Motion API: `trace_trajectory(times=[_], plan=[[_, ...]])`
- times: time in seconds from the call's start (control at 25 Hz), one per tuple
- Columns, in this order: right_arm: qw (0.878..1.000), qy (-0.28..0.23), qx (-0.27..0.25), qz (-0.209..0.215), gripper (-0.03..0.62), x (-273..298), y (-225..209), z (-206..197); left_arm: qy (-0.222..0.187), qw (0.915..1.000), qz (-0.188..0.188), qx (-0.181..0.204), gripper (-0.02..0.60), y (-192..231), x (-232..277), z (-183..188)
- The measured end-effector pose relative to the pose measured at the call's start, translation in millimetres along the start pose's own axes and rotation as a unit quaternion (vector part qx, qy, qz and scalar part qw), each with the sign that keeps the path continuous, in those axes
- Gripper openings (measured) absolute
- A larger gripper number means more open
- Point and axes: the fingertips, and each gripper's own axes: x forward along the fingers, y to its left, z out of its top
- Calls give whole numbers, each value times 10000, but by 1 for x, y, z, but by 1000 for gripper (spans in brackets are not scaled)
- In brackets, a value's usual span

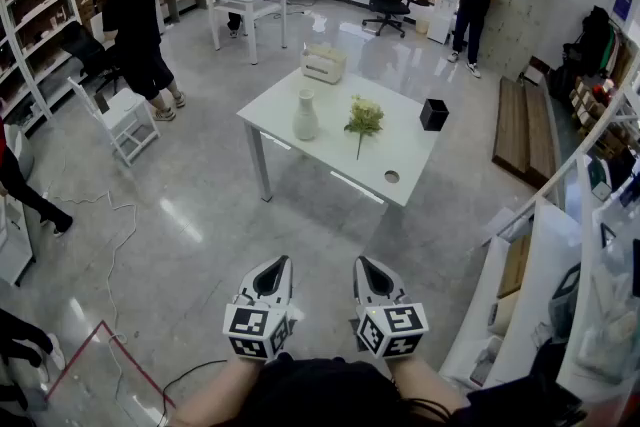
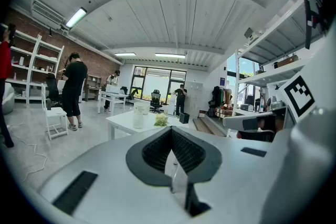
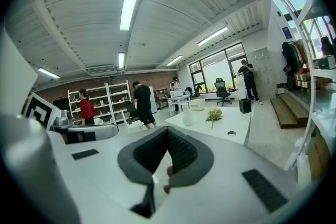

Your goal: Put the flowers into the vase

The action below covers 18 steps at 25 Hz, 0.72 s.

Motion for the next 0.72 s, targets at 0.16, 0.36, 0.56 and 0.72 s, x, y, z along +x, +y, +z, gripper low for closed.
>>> trace_trajectory(times=[0.16, 0.36, 0.56, 0.72], plan=[[10000, -6, 2, -16, 3, 1, 1, 2, 2, 10000, -24, 6, 5, 2, 0, 2], [10000, 39, 43, 47, 3, 2, 5, -1, 22, 10000, -33, -1, 5, 2, 0, 1], [9996, -37, 244, 149, 3, 2, 3, 0, 31, 10000, -37, -10, 5, 2, 1, -1], [9996, -25, 207, 172, 3, 1, 0, -4, 56, 10000, -21, -13, 5, 1, 3, -4]])
